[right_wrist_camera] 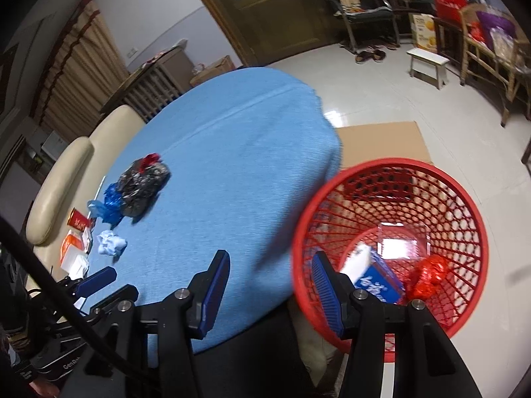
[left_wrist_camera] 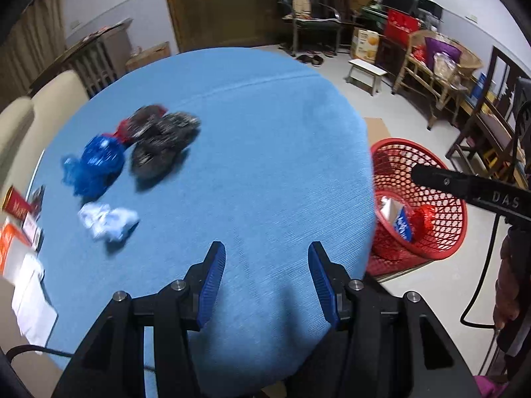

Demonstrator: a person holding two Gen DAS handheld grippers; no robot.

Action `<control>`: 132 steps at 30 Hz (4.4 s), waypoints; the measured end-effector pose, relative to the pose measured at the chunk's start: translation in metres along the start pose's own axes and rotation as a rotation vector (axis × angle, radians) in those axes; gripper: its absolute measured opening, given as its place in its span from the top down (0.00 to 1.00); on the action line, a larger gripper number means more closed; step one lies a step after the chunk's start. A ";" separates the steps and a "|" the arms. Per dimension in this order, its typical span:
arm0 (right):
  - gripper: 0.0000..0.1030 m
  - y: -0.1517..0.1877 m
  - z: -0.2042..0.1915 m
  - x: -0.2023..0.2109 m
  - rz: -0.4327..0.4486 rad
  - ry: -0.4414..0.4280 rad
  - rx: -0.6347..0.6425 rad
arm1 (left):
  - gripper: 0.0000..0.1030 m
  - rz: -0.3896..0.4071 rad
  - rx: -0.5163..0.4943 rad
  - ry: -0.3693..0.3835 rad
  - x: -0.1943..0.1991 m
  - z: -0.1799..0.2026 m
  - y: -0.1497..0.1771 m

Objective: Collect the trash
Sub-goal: 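Move both empty grippers back over the table, then reach the right gripper toward the black plastic bag, then grasp the black plastic bag with the right gripper and lift it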

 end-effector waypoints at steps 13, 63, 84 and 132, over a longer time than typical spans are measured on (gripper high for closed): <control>0.46 0.005 -0.090 -0.015 -0.023 -0.042 0.170 | 0.49 0.029 0.179 -0.044 0.017 -0.071 0.037; 0.43 0.002 -0.241 -0.075 0.054 -0.087 0.329 | 0.30 0.111 0.452 -0.268 0.075 -0.171 0.109; 0.43 0.004 -0.215 -0.065 0.050 -0.088 0.276 | 0.29 0.078 0.316 -0.336 0.078 -0.161 0.097; 0.42 -0.072 -0.216 -0.179 -0.241 -0.221 0.130 | 0.29 -0.018 0.448 -0.144 -0.051 -0.207 0.002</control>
Point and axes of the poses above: each gripper's, at about its wrist camera, not at the fingertips, and x roughly against the way its jaws point, z to its right, y to its underside, the point moved 8 cm from there along -x, roughly the way its jaws point, and after that the axes turned 1 degree about z, right-handed, at the moved point
